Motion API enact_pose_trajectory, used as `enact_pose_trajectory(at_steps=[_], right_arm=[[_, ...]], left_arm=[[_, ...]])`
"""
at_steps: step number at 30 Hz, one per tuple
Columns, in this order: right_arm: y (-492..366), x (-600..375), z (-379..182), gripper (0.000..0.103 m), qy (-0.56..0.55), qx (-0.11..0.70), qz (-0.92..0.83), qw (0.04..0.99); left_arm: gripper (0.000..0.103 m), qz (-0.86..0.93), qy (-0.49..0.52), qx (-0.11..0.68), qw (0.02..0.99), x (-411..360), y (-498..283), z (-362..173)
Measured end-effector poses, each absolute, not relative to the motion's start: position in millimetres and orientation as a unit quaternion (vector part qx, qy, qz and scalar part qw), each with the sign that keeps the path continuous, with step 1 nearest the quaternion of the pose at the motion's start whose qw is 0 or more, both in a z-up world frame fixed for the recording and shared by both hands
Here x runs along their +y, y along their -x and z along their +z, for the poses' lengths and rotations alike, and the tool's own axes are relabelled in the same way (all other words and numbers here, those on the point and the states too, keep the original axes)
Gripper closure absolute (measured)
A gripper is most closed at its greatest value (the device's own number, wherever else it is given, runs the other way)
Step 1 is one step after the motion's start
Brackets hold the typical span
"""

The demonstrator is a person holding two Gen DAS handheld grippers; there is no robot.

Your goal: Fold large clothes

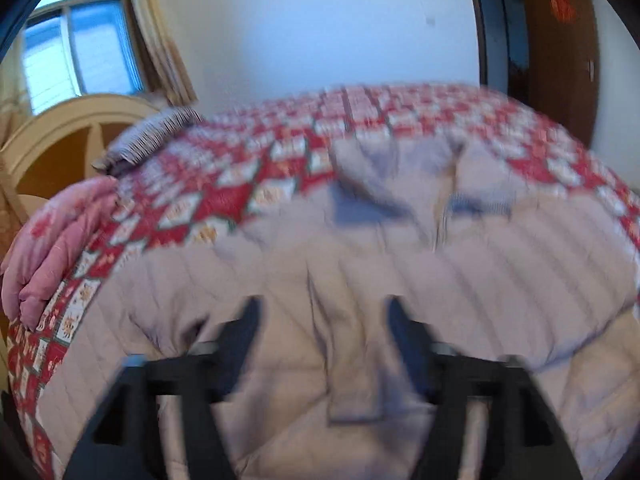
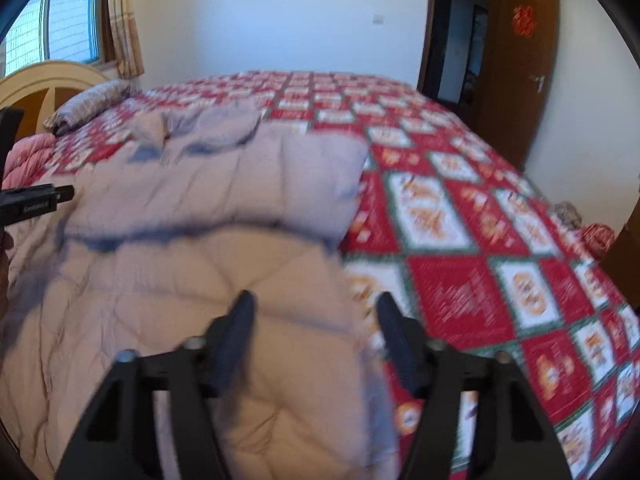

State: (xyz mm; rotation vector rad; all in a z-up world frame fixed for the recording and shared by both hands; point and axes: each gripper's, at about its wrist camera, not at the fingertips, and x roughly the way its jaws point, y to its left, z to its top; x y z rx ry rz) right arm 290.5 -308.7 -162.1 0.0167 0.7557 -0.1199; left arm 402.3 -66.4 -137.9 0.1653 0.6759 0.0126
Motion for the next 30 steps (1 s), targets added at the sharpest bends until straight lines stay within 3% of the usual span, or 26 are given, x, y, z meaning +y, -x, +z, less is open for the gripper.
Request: enact_pose_trajectory(at_steps=[1,6,13,19,30], right_arm=[[-294.3,-313.0,-154.6,0.044,-0.017,0.361,-0.061,0.931],[-342.0,-325.9,-134.8,0.044,-0.038,0.334,-0.07,0.939],[-413.0,-310.1,-177.3,0.044,-0.022,0.385,-0.035,0.922],[-413.9,-312.0,-210.8,0.044,-0.021,0.4,-0.039,0.915],[-421.5,-304.0,-221.7,0.044,0.011,0.409,-0.058,0.911]], left_arm=[[0.013,0.002,-0.076,0.317,0.945,-69.7,-400.1,-133.9],[0.013,-0.003,-0.103,0.333,0.937,-103.4,-420.9,-154.8],[0.011,0.017,-0.104,0.396,0.912,-104.1,-450.1,-211.5],[0.007,0.021,-0.101,0.395,0.913,-103.7,-451.0,-220.0],[0.004,0.017,-0.081,0.401,0.912,-100.1,-450.1,-223.9]])
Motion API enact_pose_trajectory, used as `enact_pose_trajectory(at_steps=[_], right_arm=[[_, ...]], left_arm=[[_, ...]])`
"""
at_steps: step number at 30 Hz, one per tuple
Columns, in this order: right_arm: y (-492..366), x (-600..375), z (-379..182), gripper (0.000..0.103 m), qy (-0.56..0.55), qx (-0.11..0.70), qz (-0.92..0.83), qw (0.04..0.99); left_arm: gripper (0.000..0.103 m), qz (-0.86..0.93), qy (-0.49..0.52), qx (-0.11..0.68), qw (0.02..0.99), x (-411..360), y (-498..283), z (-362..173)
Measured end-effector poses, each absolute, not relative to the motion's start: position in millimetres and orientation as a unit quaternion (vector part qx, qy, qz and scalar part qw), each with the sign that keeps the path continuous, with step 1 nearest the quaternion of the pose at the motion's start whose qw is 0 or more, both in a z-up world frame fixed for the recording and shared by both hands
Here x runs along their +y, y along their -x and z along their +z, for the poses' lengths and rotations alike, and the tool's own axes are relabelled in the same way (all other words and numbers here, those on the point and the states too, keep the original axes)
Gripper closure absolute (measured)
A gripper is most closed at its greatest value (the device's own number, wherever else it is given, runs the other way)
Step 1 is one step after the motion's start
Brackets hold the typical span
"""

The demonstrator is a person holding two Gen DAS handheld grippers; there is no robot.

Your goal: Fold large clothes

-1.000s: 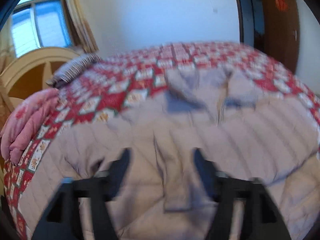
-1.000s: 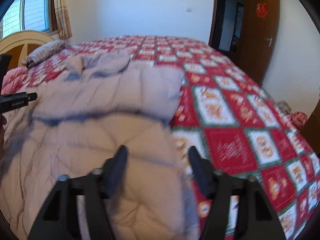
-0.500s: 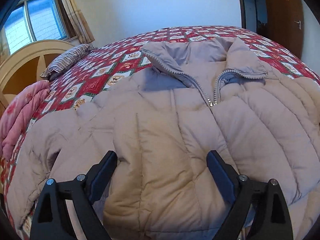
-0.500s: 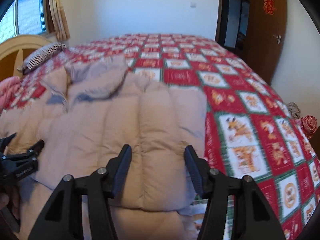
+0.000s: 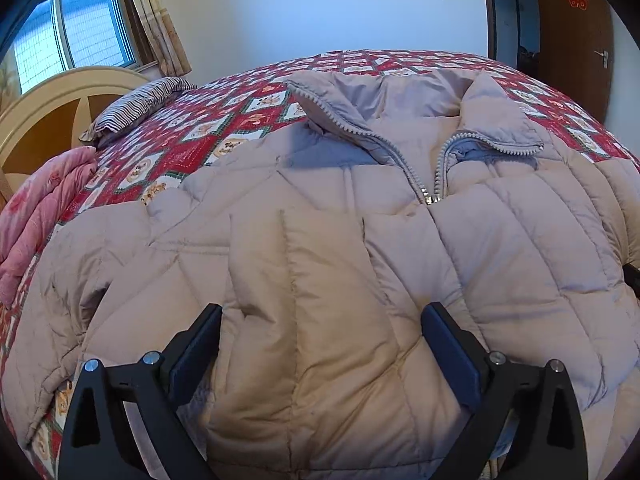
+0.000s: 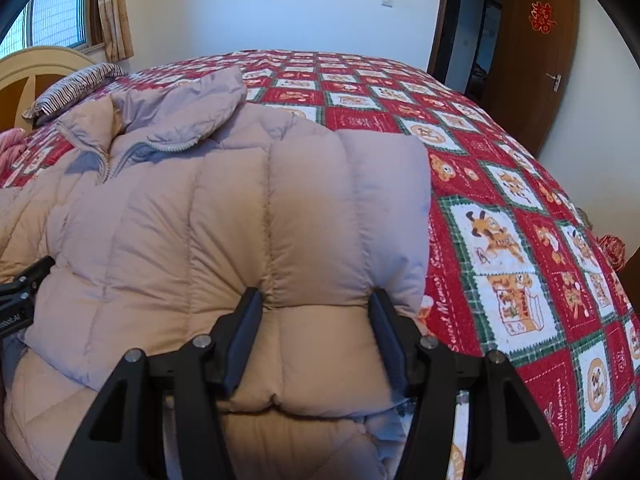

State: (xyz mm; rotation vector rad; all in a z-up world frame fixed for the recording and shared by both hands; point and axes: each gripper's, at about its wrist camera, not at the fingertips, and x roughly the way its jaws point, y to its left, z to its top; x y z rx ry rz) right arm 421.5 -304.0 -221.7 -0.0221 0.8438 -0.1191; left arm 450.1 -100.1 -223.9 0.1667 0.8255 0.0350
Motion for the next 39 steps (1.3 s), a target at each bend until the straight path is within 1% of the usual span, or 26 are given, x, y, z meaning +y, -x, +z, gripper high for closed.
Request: enact_pose_trajectory(at_steps=[6,9,13,16,19,23,31,34,36,37,38,39], right_arm=[[-424.0,-299.5,-221.9,0.043,0.03,0.414,-0.067,0.907],[-422.5,-295.1,-211.4,0.043,0.045,0.417,-0.073,0.905],[-406.5,-278.8,-178.5,0.043,0.031,0.376,-0.065,0.924],[-405.9,-255.3,-170.9,0.043,0.041,0.369,-0.04,0.928],[-416.1,-237.5,-185.6,0.043,0.056,0.386,-0.02,0.92],[-425.2,-238.8,-215.8,0.043,0.051,0.415,-0.018,0.908],[-429.7,-234.4,-227.1,0.042,0.069,0.418,-0.026,0.906],[-431.5,-234.1,-227.1,0.04,0.07,0.42,-0.027,0.904],[-427.2,-234.7,-220.0,0.035,0.069,0.422,-0.024,0.904],[-423.0,-237.3,-213.4,0.03,0.072,0.423,-0.023,0.903],[-414.4,-241.4,-204.0,0.029,0.067,0.416,-0.029,0.907],[-406.9,-245.9,-196.1,0.025,0.056,0.404,-0.036,0.912]], left_arm=[[0.004,0.011,-0.07,0.403,0.912,-97.0,-450.3,-225.2],[0.004,0.01,-0.067,0.404,0.912,-96.6,-451.2,-225.9],[0.003,0.01,-0.065,0.404,0.912,-96.4,-451.8,-226.0],[0.003,0.009,-0.065,0.405,0.912,-96.8,-452.3,-226.0],[0.003,0.009,-0.064,0.405,0.912,-96.2,-452.0,-226.0],[0.003,0.007,-0.062,0.406,0.912,-96.2,-452.4,-227.0],[0.002,0.011,-0.068,0.411,0.909,-96.5,-454.7,-227.5],[0.002,-0.004,-0.055,0.421,0.905,-85.4,-452.8,-214.3],[0.002,0.013,-0.061,0.396,0.916,-67.8,-438.8,-189.3],[0.002,0.011,-0.055,0.378,0.924,-52.1,-427.0,-173.2],[0.002,0.008,-0.049,0.369,0.928,-40.7,-419.1,-164.4],[0.002,0.011,-0.044,0.356,0.933,-15.8,-403.8,-150.4]])
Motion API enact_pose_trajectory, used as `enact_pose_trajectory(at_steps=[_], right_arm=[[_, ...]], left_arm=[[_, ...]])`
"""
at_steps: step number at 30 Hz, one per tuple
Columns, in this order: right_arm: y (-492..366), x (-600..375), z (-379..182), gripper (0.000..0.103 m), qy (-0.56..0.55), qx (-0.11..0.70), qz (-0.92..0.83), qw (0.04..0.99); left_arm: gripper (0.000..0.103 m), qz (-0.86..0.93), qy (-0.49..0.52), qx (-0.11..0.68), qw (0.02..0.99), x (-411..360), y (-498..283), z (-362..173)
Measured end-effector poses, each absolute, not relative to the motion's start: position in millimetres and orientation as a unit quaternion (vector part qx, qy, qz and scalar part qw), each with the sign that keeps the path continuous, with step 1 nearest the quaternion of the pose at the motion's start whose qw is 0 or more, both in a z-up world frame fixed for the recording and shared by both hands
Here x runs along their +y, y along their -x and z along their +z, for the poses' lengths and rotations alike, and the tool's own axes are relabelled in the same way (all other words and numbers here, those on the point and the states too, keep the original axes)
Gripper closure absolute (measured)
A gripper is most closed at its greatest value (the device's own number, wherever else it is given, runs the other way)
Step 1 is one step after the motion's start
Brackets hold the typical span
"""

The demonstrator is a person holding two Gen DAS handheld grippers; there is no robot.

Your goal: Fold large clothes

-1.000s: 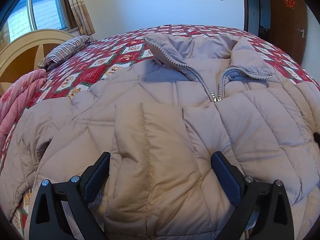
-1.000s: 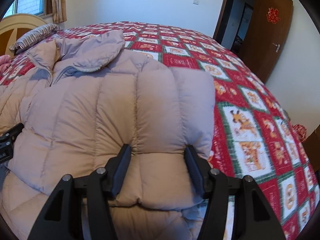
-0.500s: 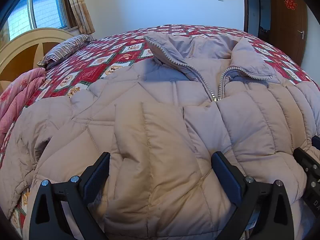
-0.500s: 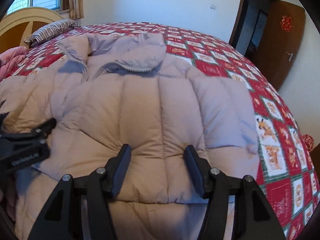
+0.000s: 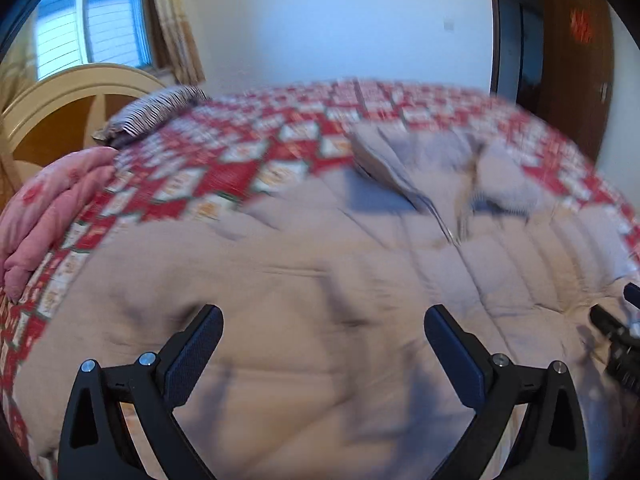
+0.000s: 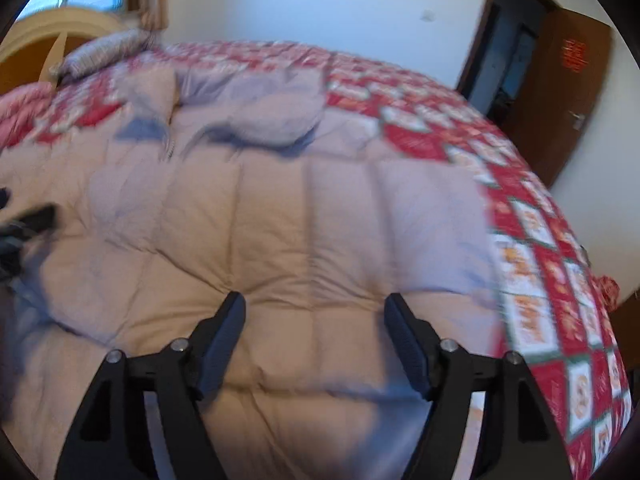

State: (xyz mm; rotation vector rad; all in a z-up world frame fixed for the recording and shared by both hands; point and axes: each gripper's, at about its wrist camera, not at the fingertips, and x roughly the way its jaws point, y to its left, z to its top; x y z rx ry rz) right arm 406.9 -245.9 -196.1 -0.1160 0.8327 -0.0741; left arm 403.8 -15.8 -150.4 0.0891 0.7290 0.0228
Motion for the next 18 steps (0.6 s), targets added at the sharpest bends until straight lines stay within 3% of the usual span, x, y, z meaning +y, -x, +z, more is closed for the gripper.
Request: enact_pose_trajectory(at_steps=[3,8,13,18], right_arm=[[-372.7,-259.8,-173.5,0.015,0.007,0.378,-0.025,0.926],[-323.6,-249.7,-169.1,0.015,0.01,0.367,0.008,0.93],[-300.3,-228.6,-173.7,0.015,0.03,0.352,0.031,0.935],[-284.7,-209.6,-174.1,0.015,0.044,0.342,0.047,0.938]], left_arm=[[0.002,0.054,-0.053,0.343,0.936,41.1,-372.5,-139.4],[0.002,0.192,-0.055,0.361,0.911,169.2,-325.0,-161.5],[0.002,0.312,0.008,0.395,0.864,281.5,-286.2,-190.4],[0.002,0.285,0.119,0.419,0.854,320.8,-276.5,-214.2]])
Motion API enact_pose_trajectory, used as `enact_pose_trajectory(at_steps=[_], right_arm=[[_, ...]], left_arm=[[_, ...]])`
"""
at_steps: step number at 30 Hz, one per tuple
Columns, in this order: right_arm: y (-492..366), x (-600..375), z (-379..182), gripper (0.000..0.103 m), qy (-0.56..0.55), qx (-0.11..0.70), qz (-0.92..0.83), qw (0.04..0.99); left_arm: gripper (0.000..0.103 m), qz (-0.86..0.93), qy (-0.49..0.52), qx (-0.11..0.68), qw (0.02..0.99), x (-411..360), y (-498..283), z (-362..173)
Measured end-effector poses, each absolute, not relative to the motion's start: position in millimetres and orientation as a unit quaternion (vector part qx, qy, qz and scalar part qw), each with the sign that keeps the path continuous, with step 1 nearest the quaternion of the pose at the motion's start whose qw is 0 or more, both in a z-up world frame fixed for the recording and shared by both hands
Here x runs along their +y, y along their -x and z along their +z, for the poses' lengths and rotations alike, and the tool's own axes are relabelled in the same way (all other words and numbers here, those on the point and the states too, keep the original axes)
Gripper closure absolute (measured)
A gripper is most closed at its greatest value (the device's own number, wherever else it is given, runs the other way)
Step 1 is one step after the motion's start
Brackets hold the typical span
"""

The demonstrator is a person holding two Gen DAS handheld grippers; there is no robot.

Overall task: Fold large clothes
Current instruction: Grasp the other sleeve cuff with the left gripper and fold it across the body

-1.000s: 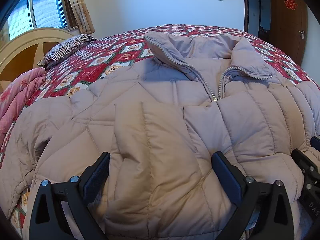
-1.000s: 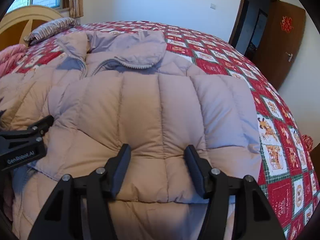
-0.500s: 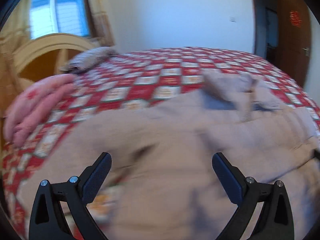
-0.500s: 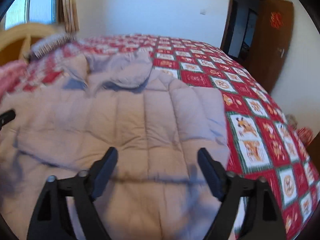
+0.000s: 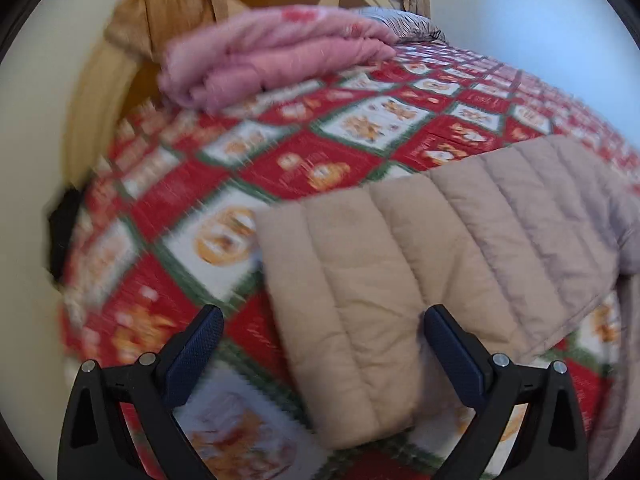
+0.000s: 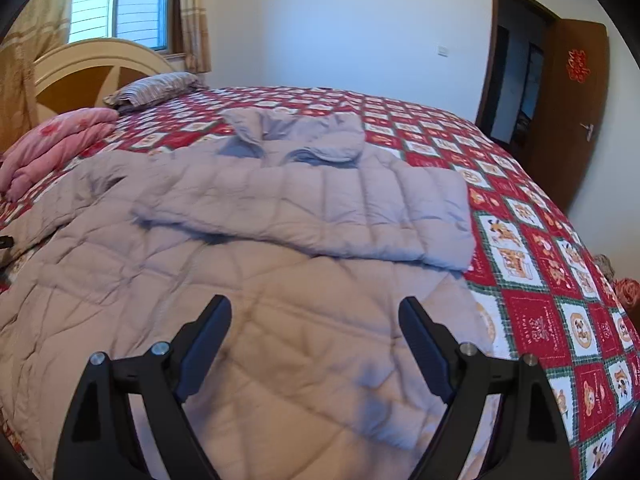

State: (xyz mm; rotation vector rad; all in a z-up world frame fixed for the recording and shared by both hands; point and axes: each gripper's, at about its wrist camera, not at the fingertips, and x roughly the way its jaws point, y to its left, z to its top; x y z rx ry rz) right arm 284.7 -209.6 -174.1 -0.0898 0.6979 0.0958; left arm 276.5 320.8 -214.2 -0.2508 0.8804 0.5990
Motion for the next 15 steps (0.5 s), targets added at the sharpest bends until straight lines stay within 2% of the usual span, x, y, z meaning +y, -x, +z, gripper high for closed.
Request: enact_pose_trajectory(at_steps=[1,2,3,4,5,7,15], right_arm=[[-283.0,-206.2,-173.8,0.015,0.046,0.34,0.048,0.938],[-281.1,-203.3,-173.5,0.015,0.049,0.339,0.049,0.938],[-278.9,-201.9,-173.4,0.015,0.052,0.338,0.049,0.938],[-276.6,-199.9,-173.2,0.015,0.056,0.337,0.048,0.939],[-275.2,-198.9,-172.6,0.015,0.06,0.335,0.047,0.939],[-272.0,-199.3,-170.6,0.015,0.065,0.33,0.044,0.941],[-261.4,-218.4,-158.1,0.015,0.03,0.303,0.022,0.952]], left_arm=[[0.003,0.272,0.131,0.414,0.859,318.5,-278.0,-215.1],[0.009,0.259,0.132,0.407,0.866,313.3,-280.7,-213.3],[0.042,0.24,0.131,0.4,0.875,307.8,-281.9,-209.6],[0.081,0.219,0.13,0.401,0.88,301.3,-287.1,-206.9],[0.087,0.203,0.135,0.406,0.881,299.7,-291.6,-204.0],[0.09,0.203,0.127,0.399,0.885,293.6,-293.4,-192.1],[0.092,0.214,0.085,0.282,0.931,268.7,-269.8,-87.8]])
